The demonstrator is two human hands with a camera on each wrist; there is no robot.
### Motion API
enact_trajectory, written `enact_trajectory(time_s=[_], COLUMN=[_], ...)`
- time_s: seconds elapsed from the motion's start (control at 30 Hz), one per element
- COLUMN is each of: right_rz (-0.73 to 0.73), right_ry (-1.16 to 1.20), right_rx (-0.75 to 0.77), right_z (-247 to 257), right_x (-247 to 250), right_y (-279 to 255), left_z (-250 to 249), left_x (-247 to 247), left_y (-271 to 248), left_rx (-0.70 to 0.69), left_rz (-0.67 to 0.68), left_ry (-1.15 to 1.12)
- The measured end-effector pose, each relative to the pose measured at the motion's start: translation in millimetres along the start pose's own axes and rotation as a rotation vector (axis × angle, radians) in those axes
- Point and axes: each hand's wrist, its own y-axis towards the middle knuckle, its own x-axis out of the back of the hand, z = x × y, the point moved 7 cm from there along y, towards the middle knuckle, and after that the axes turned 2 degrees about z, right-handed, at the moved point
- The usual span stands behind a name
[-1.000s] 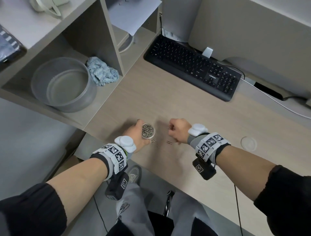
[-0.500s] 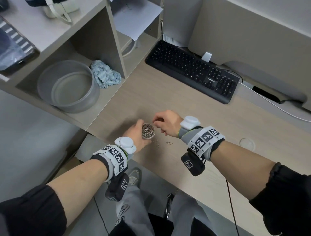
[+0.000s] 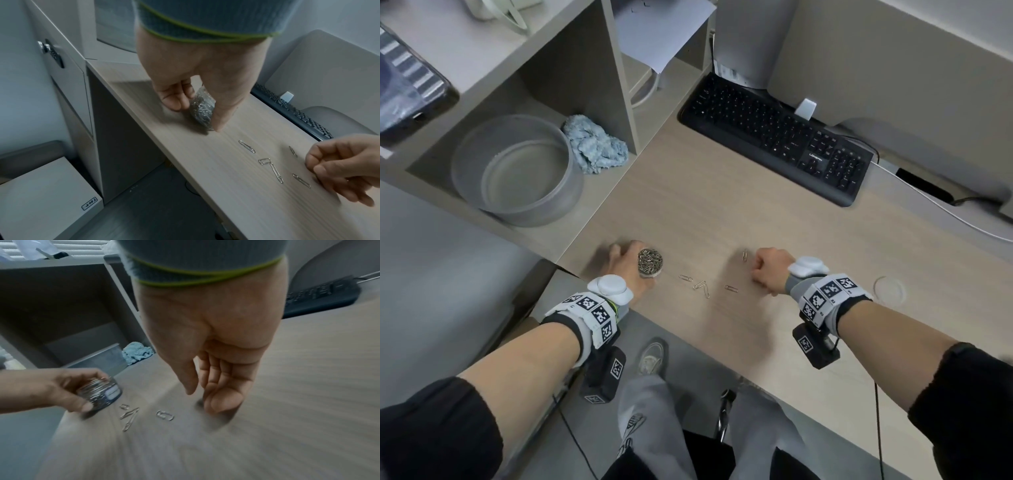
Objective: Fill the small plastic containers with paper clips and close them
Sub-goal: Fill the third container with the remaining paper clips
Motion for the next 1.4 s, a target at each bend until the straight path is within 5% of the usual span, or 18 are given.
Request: enact_trajectory(time_s=[0.33, 0.57, 0.77, 0.97, 1.17, 1.4], right_rz=[-0.106, -0.021, -0.104, -0.057, 0.057, 0.028], right_ry=[-0.046, -0.189, -0.052, -0.097, -0.058, -0.106], right_rx=[-0.143, -0.046, 0.053, 0.051, 0.115, 0.172], right_z=[16, 20, 19, 17, 17, 26], right_x=[5, -5, 9, 4, -28, -38], right_y=[25, 29, 30, 24, 3, -11], left_z=[-13, -43, -77, -76, -75, -84], left_x=[2, 23, -28, -65, -73, -89], left_y=[1, -10, -11, 0, 9, 1], left_rx=[-0.045, -0.191, -0.350, -0.248, -0.198, -0.197], left_rz=[0.029, -0.125, 0.121, 0.175, 0.151, 0.168], left_ry=[0.101, 0.123, 0.306, 0.412, 0.298, 0.225])
